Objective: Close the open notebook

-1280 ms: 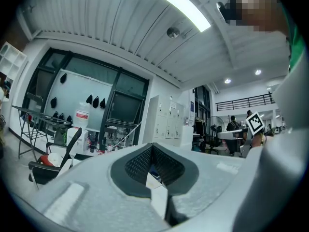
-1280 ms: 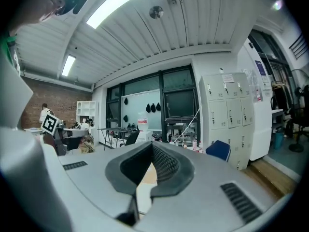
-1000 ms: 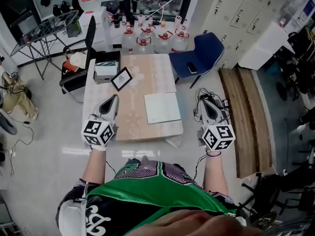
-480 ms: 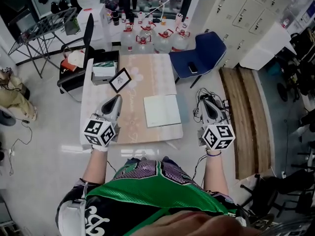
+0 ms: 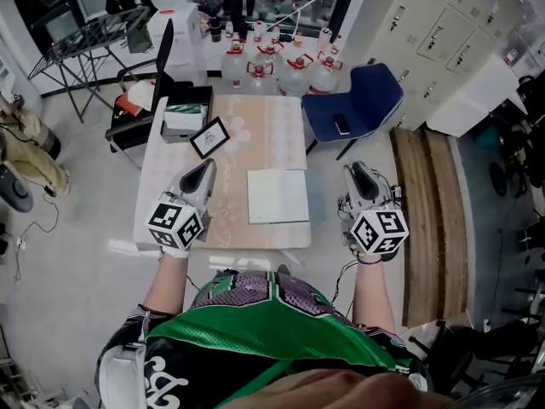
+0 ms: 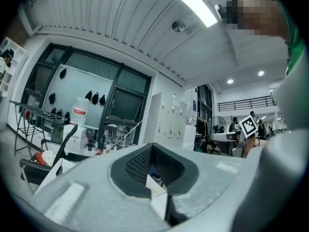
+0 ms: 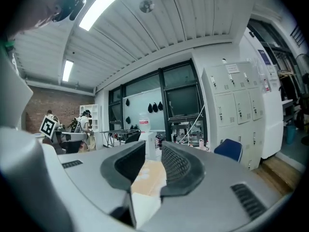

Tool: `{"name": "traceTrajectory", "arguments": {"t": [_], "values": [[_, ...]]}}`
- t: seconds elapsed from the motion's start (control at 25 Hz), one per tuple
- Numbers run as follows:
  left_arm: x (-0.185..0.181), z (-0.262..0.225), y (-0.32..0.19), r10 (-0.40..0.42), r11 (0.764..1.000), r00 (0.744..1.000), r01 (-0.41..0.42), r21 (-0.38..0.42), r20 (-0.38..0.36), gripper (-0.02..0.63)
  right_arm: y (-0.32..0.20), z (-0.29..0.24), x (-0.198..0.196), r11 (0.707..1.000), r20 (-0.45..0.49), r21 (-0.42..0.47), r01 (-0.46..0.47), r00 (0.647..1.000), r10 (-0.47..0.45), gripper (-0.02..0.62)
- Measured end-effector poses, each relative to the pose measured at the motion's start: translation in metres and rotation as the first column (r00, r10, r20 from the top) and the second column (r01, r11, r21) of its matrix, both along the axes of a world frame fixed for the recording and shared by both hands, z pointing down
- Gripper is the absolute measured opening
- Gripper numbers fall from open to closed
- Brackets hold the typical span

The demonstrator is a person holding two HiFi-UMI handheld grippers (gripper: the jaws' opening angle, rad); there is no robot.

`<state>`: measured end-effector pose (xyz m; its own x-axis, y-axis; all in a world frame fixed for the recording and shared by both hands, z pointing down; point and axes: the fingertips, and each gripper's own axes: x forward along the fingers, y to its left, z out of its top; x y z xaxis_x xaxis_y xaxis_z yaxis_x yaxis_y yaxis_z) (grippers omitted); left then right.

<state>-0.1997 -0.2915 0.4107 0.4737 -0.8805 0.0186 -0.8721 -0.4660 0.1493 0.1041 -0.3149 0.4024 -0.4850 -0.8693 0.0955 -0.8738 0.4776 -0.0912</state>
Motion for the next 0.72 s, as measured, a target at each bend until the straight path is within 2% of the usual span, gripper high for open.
{"name": "traceTrajectory", "arguments": {"t": [0.16, 0.32, 0.72], "values": [[0.021, 0.0, -0.002, 0.008, 1.0, 1.0, -0.008, 0.005, 0.011, 0.017, -0.008, 0.013, 0.008, 0.999, 0.006, -0.031, 0.042, 0.999, -0.042, 0.091], [0.043, 0.004, -0.004, 0.028, 1.0, 0.999, -0.027, -0.005, 0.019, 0.017, -0.015, 0.043, 0.012, 0.99, 0.007, -0.107, 0.089, 0.996, -0.089, 0.091], [0.098, 0.024, -0.006, 0.08, 0.996, 0.994, -0.076, -0.053, 0.069, 0.017, -0.043, 0.159, 0.036, 0.945, 0.017, -0.305, 0.117, 0.993, -0.118, 0.09]]}}
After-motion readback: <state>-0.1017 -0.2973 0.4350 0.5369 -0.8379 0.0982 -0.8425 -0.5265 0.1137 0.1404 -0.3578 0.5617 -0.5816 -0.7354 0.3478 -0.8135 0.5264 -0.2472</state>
